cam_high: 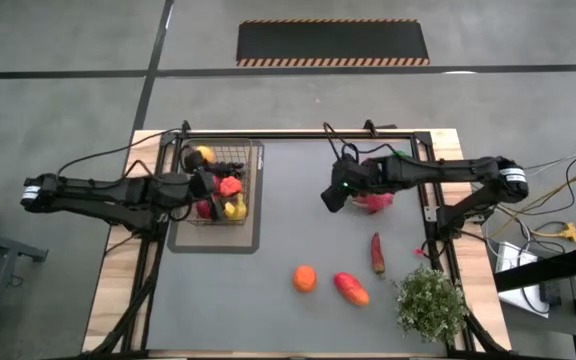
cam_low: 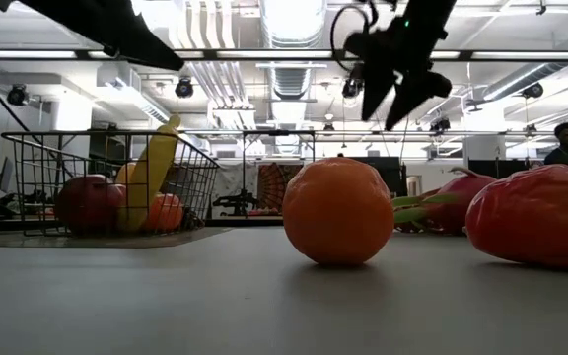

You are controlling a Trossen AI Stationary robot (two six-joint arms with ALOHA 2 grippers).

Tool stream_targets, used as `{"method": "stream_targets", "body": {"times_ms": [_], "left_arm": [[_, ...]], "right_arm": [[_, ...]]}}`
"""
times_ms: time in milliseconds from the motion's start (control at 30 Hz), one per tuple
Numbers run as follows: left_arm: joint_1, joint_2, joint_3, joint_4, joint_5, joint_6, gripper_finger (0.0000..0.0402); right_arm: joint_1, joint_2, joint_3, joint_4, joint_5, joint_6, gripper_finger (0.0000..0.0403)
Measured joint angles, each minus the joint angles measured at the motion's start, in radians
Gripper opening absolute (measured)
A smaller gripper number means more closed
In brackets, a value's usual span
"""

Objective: Build produce basket
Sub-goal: Put the pink dragonfruit into the gold wire basket

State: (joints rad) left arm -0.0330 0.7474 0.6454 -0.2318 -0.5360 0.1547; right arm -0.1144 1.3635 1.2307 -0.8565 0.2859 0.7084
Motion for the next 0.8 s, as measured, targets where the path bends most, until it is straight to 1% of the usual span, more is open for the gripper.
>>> {"method": "stream_targets", "body": {"times_ms": [133,200,267,367,433,533,600,800], "left_arm": [[-0.001,-0.051,-0.030,0.038,0.008,0.022,0.0325],[-0.001,-0.075,-0.036,0.049,0.008,0.038,0.0325],[-0.001,-0.092,-0.046,0.046,0.009,0.047,0.0325],[-0.001,-0.115,-0.063,0.041,0.012,0.063,0.0325],[-0.001,-0.133,-0.069,0.044,0.012,0.064,0.0325],[0.000,-0.150,-0.077,0.043,0.012,0.065,0.0325],[0.000,-0.158,-0.079,0.041,0.012,0.065,0.0325],[0.000,-0.158,-0.081,0.033,0.012,0.064,0.0325]], "right_arm": [[-0.054,0.065,0.043,-0.119,-0.038,-0.002,0.0249],[-0.079,0.096,0.057,-0.161,-0.056,-0.046,0.0249],[-0.099,0.124,0.065,-0.187,-0.078,-0.161,0.0249],[-0.106,0.164,0.066,-0.233,-0.082,-0.351,0.0249],[-0.104,0.195,0.066,-0.254,-0.084,-0.440,0.0252],[-0.107,0.248,0.066,-0.300,-0.083,-0.530,0.0263],[-0.108,0.284,0.066,-0.322,-0.080,-0.571,0.0272],[-0.108,0.368,0.066,-0.326,-0.078,-0.594,0.0285]]}}
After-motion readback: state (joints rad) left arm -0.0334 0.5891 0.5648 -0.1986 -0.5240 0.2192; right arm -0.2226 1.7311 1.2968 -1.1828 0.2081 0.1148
